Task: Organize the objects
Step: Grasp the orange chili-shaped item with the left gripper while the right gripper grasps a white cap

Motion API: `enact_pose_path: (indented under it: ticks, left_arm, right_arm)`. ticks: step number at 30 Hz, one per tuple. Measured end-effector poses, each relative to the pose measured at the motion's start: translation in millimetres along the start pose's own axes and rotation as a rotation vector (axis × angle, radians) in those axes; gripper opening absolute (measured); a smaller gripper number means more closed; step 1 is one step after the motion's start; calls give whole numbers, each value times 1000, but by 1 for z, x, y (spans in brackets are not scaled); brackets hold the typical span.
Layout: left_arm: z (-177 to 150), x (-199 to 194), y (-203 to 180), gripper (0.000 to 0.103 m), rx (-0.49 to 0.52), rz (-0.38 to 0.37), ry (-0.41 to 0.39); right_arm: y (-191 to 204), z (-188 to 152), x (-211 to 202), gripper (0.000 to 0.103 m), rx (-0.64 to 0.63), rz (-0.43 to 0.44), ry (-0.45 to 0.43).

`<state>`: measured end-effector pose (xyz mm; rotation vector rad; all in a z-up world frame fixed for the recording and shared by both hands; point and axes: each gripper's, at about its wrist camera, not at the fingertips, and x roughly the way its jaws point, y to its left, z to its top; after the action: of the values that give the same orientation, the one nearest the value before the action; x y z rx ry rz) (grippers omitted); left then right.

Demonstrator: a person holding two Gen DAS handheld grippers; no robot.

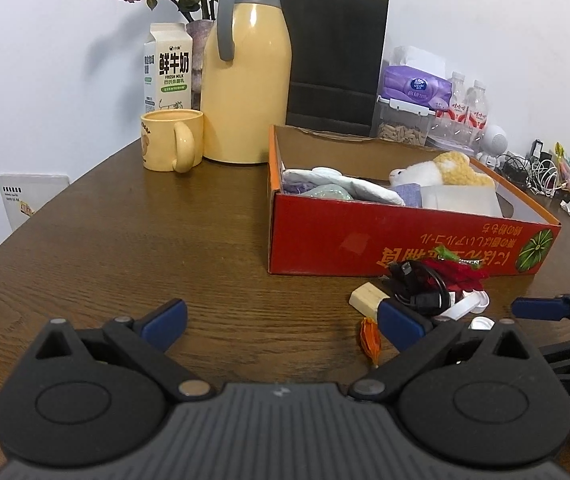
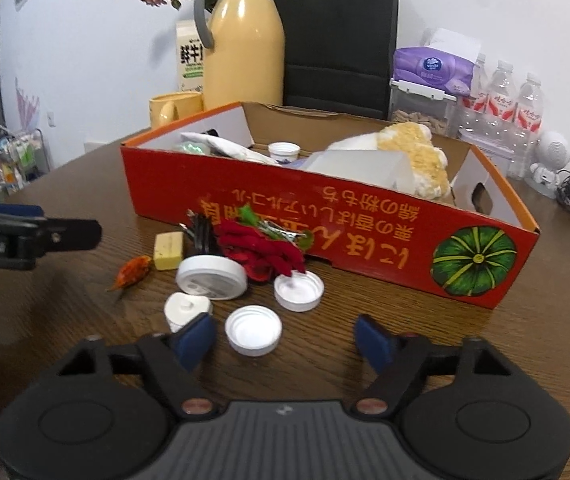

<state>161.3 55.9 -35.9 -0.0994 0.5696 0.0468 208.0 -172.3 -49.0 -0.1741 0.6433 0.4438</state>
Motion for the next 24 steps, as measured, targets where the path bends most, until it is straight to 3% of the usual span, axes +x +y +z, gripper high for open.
enact_pose_path:
  ticks: [8,11,24]
  left_arm:
    - [0,4,-2,103,12,0,18]
    - [-1,5,-3,103,17,-1,26]
    - [-3,18,-19,103,66,17,72]
  right_arm:
    - [6,-1,-3,45,-21,22,-20]
    - [7,-2,-5,28,-26,29,-24]
    - [6,-4,-17,27,-28,-7,-91]
